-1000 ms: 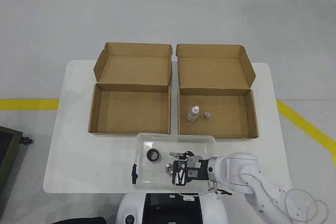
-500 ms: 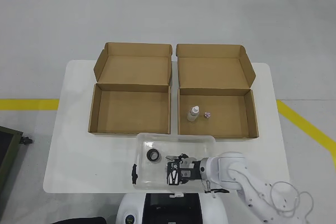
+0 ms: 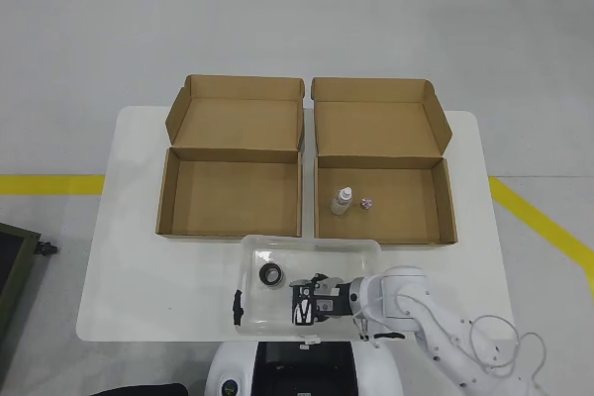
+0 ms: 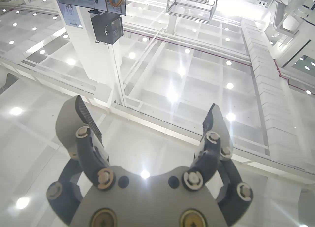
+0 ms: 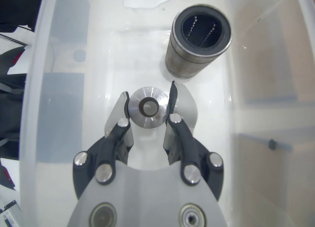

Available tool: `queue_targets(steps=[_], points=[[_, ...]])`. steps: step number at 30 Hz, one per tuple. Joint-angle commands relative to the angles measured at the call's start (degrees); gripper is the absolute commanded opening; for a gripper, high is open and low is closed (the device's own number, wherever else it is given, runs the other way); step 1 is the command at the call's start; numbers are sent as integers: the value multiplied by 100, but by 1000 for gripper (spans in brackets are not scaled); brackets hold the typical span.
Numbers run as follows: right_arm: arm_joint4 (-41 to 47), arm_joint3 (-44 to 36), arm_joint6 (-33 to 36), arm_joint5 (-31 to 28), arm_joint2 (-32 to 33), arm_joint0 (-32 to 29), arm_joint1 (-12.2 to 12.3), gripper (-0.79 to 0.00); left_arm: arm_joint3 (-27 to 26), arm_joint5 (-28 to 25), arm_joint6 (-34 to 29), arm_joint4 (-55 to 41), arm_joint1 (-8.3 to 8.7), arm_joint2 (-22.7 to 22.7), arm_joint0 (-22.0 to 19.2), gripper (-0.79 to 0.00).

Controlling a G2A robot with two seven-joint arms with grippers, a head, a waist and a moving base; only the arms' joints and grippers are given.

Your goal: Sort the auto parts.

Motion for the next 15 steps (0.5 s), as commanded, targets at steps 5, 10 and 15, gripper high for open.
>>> queue_targets(steps=[5, 10, 15], points=[[161, -448, 23, -90, 219, -95, 61, -785, 0, 0, 0, 0, 0, 0, 0, 0], [355, -897, -150, -129, 511, -227, 127, -785, 0, 0, 0, 0, 0, 0, 0, 0], [441, -1204, -559, -13, 746, -339, 160, -785, 0, 0, 0, 0, 0, 0, 0, 0]])
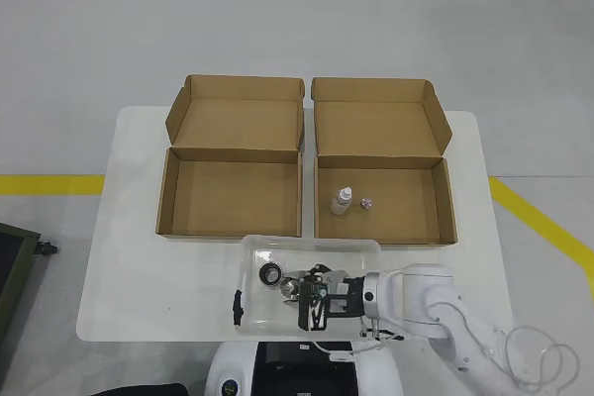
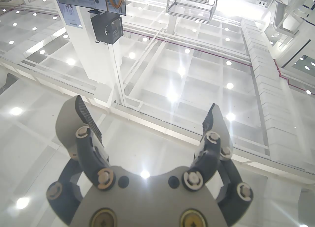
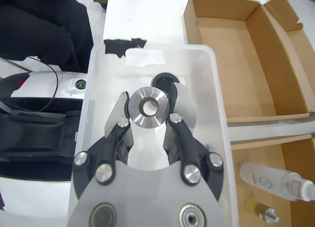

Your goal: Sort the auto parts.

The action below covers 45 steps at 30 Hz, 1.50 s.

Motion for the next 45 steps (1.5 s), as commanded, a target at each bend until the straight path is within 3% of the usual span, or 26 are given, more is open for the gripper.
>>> queue_targets(steps=[1, 9, 22, 34, 45], points=[[39, -95, -233, 62, 85, -43, 8, -785, 0, 0, 0, 0, 0, 0, 0, 0], [155, -451, -1245, 315, 353, -89, 5, -785, 0, 0, 0, 0, 0, 0, 0, 0], [292, -663, -2740, 956, 605, 360, -105, -785, 0, 0, 0, 0, 0, 0, 0, 0], [320, -812, -3621, 1493, 760, 723, -214, -785, 0, 0, 0, 0, 0, 0, 0, 0], [189, -879, -4237, 1796, 950, 697, -268, -785, 0, 0, 0, 0, 0, 0, 0, 0]])
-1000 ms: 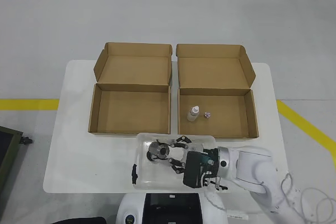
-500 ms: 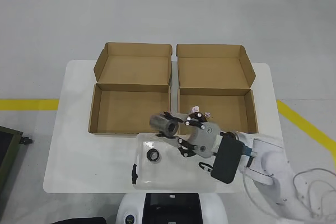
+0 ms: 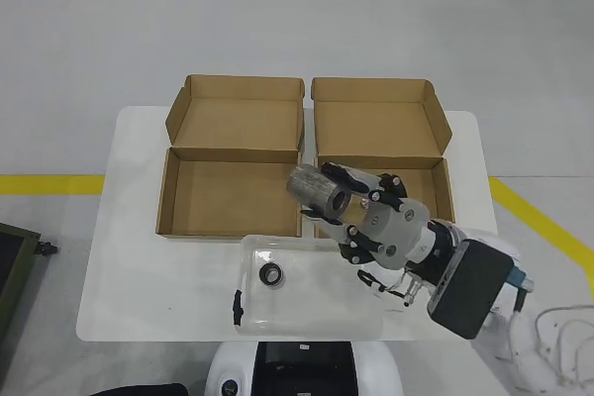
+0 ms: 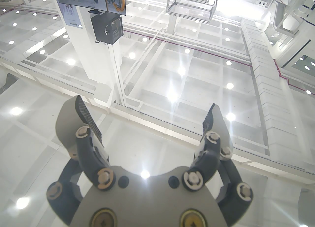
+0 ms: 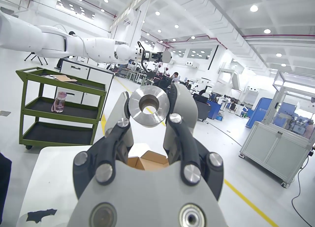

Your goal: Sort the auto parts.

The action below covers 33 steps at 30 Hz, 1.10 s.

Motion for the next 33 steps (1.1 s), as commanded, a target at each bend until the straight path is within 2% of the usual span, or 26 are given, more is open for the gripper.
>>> queue_targets(steps=[1, 7, 16, 24, 33], points=[[-38, 27, -66, -1, -10, -2, -8, -785, 0, 0, 0, 0, 0, 0, 0, 0], [-205, 162, -95, -104, -129, 38, -37, -785, 0, 0, 0, 0, 0, 0, 0, 0], [-259, 685, 471, -371, -594, 190, -107, -785, 0, 0, 0, 0, 0, 0, 0, 0], [-273, 1588, 1029, -321, -1312, 582, -273, -785, 0, 0, 0, 0, 0, 0, 0, 0], [-170, 2628, 1989, -77, -1948, 1228, -526, -785, 0, 0, 0, 0, 0, 0, 0, 0]])
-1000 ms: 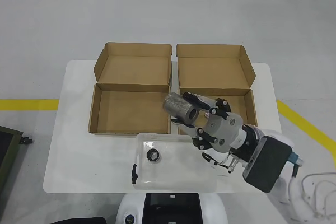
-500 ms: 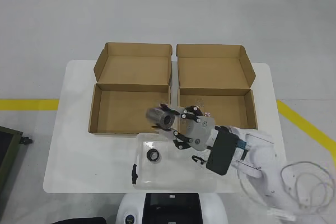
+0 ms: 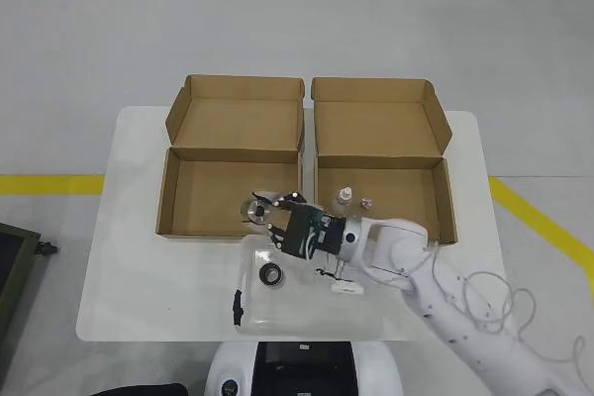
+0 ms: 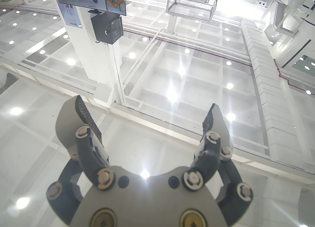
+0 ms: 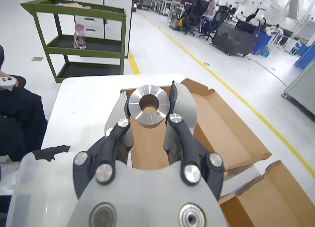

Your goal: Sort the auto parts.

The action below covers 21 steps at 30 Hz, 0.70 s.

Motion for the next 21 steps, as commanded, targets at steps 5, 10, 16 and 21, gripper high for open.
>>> queue_targets(steps=[5, 10, 16, 21], points=[[168, 669, 675, 119, -367, 450, -192, -785, 0, 0, 0, 0, 0, 0, 0, 0], [295, 1128, 1256, 242, -602, 811, -355, -785, 0, 0, 0, 0, 0, 0, 0, 0], [424, 1522, 1961, 196, -840, 1165, -520, -785, 0, 0, 0, 0, 0, 0, 0, 0], [538, 1848, 2423, 168, -973, 1353, -636, -785, 0, 0, 0, 0, 0, 0, 0, 0]])
